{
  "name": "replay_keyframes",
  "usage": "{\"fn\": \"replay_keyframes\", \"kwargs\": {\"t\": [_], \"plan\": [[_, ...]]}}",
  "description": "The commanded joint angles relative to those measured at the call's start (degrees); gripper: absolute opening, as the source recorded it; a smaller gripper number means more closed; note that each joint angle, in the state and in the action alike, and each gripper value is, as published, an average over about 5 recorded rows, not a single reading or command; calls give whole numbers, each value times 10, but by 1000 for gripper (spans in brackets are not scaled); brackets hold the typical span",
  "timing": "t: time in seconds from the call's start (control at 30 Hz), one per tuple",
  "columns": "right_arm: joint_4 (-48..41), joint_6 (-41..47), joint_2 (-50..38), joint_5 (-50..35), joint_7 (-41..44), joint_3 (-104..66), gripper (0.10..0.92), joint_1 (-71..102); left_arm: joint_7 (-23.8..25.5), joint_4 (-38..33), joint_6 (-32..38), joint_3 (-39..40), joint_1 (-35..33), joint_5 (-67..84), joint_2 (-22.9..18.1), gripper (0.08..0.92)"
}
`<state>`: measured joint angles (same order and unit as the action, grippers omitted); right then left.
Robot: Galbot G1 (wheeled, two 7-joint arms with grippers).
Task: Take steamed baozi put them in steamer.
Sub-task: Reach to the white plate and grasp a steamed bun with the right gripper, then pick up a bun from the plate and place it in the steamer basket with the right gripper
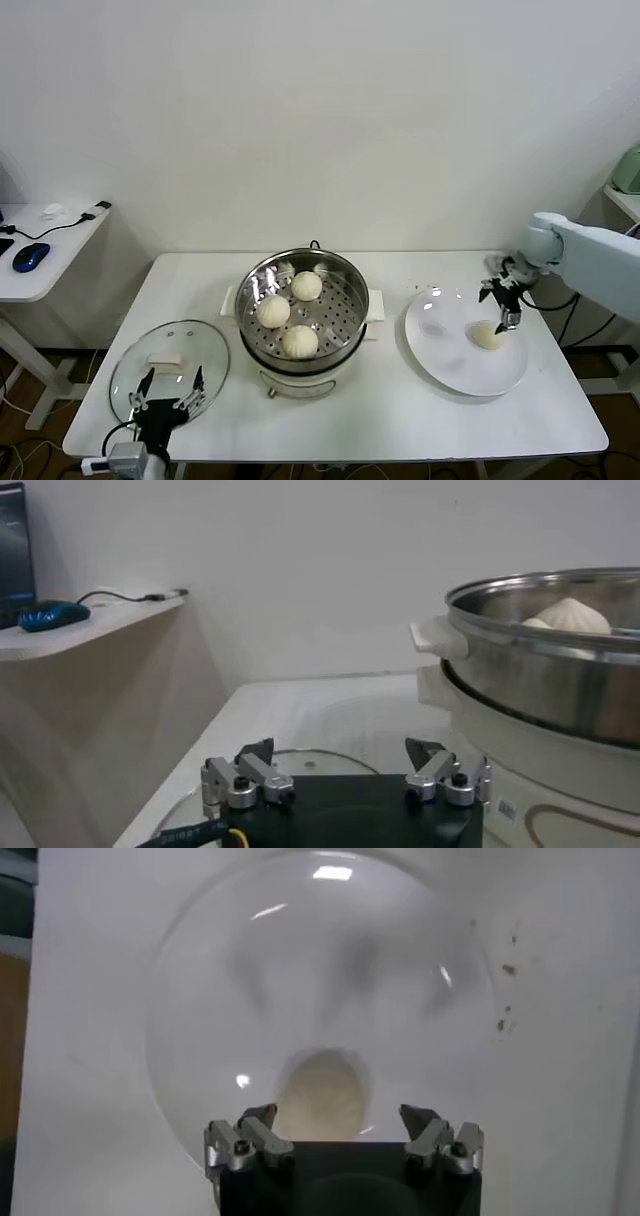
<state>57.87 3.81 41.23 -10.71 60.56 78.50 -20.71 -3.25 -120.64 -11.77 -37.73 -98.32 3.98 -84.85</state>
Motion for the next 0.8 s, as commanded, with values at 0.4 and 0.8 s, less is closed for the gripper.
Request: {"fn": "replay_keyframes", "kwargs": {"t": [0.4, 0.8], "plan": [[-82, 20, 22, 48, -13, -123, 815, 123, 0, 2, 2, 2, -1, -3, -1, 823], [-60, 21, 12, 43, -8, -114, 689, 90, -1, 0, 4, 4, -4, -2, -2, 823]]}}
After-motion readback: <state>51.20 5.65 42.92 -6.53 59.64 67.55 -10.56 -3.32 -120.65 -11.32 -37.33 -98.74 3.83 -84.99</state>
